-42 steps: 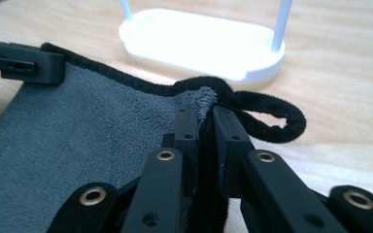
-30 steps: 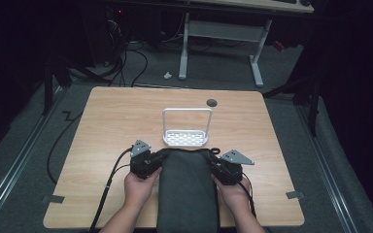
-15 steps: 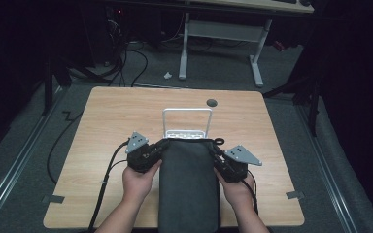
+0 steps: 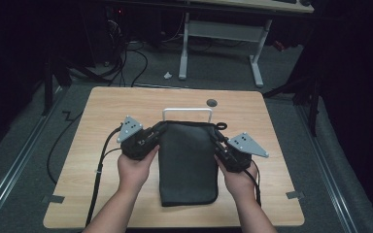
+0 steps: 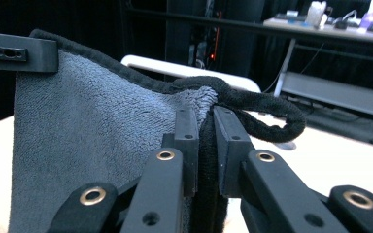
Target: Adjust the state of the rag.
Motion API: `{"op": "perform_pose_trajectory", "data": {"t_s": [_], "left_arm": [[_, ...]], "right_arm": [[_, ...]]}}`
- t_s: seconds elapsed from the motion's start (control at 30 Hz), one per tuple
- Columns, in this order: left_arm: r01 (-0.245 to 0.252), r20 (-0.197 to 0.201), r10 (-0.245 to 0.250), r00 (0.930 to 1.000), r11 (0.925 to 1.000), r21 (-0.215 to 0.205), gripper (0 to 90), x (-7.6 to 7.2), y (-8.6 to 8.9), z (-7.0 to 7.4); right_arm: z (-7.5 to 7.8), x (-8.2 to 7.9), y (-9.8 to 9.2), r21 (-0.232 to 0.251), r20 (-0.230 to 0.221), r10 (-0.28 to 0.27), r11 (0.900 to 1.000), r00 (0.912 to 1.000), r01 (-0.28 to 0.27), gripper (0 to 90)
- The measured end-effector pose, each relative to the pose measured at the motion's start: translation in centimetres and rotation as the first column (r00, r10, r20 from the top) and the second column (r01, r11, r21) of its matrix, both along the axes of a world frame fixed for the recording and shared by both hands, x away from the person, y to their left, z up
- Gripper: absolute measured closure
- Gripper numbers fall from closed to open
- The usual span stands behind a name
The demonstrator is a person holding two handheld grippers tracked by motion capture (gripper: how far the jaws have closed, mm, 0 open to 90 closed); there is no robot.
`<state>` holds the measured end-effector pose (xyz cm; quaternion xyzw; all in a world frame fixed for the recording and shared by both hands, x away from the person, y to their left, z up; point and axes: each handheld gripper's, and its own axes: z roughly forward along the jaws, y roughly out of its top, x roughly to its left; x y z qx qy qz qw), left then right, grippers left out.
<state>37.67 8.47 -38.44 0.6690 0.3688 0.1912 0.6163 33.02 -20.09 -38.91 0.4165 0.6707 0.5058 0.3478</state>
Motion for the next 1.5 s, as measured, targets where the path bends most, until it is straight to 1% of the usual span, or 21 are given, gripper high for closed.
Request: {"op": "perform_pose_trajectory", "data": {"t_s": [0.07,0.23,0.4,0.5,0.6,0.63,0.8,0.93,1.0,1.07,1.1,1.13,1.23,1.33,1.37,1.4,1.47,1.5], "left_arm": [[-0.001,0.019,0.001,0.9998,1.0,-0.001,82.0,0.1,0.1,0.9],[-0.004,0.066,0.005,0.9978,0.9999,-0.015,82.1,0.4,0.3,3.3],[-0.006,0.114,0.008,0.9934,0.9999,-0.015,82.2,0.6,0.1,5.7],[-0.004,0.138,0.006,0.9904,0.9999,-0.01,82.2,0.7,0.1,6.7],[-0.004,0.141,0.005,0.99,0.9999,-0.011,82.4,0.8,0.0,7.1],[-0.004,0.142,0.006,0.9899,0.9999,-0.013,82.4,0.9,0.0,7.1],[-0.001,0.137,0.003,0.9906,0.9999,-0.011,82.5,1.1,-0.1,7.0],[0.0,0.136,0.002,0.9907,0.9998,-0.018,82.6,1.2,-0.2,7.2],[0.0,0.138,0.002,0.9904,0.9999,-0.017,82.6,1.4,-0.3,7.5],[0.004,0.143,-0.003,0.9897,1.0,-0.009,82.6,1.5,-0.4,7.9],[0.007,0.143,-0.005,0.9897,0.9999,-0.012,82.6,1.6,-0.4,8.2],[0.006,0.146,-0.005,0.9892,0.9999,-0.01,82.6,1.7,-0.5,8.5],[0.006,0.166,-0.008,0.986,0.9999,0.011,82.6,2.0,-0.7,9.3],[0.004,0.162,-0.006,0.9868,0.9999,0.012,82.6,2.9,-0.9,9.8],[0.006,0.163,-0.008,0.9867,0.9999,0.013,82.6,3.3,-0.9,9.8],[0.001,0.16,-0.003,0.987,0.9999,0.015,82.5,3.7,-1.0,9.8],[-0.006,0.154,0.0,0.9881,0.9994,0.034,82.5,4.7,-1.2,9.8],[-0.01,0.152,0.003,0.9884,0.999,0.044,82.5,5.2,-1.3,9.8]], "right_arm": [[0.9,0.1,0.0,0.0,0.025,0.0,1.0,0.9997,0.0,82.4],[3.3,0.4,0.2,0.008,0.071,-0.003,1.0,0.9975,0.002,82.4],[5.3,0.8,0.2,0.018,0.109,-0.004,1.0,0.9941,0.002,82.4],[6.3,1.0,0.1,0.027,0.128,-0.009,1.0,0.9917,0.005,82.4],[6.8,1.2,0.0,0.025,0.137,-0.012,1.0,0.9905,0.008,82.4],[6.9,1.2,0.0,0.032,0.135,-0.013,0.999,0.9908,0.009,82.4],[7.1,1.4,-0.2,0.033,0.141,-0.015,0.999,0.9899,0.011,82.4],[7.3,1.3,-0.2,0.031,0.144,-0.016,0.999,0.9894,0.011,82.4],[7.4,1.4,-0.2,0.028,0.146,-0.016,1.0,0.9891,0.012,82.4],[7.7,1.5,-0.3,0.035,0.145,-0.019,0.999,0.9892,0.014,82.4],[7.8,1.6,-0.4,0.036,0.146,-0.02,0.999,0.989,0.015,82.4],[7.9,1.7,-0.5,0.045,0.142,-0.02,0.999,0.9897,0.014,82.4],[8.3,2.0,-0.6,0.049,0.144,-0.023,0.999,0.9893,0.017,82.4],[8.6,2.6,-0.8,0.05,0.147,-0.025,0.999,0.9888,0.018,82.4],[8.7,2.9,-0.8,0.056,0.145,-0.025,0.998,0.9891,0.017,82.3],[8.8,3.3,-0.9,0.053,0.143,-0.026,0.998,0.9893,0.018,82.4],[9.1,4.0,-0.9,0.048,0.139,-0.031,0.999,0.9899,0.024,82.4],[9.2,4.4,-1.0,0.053,0.136,-0.033,0.998,0.9901,0.026,82.4]]}}
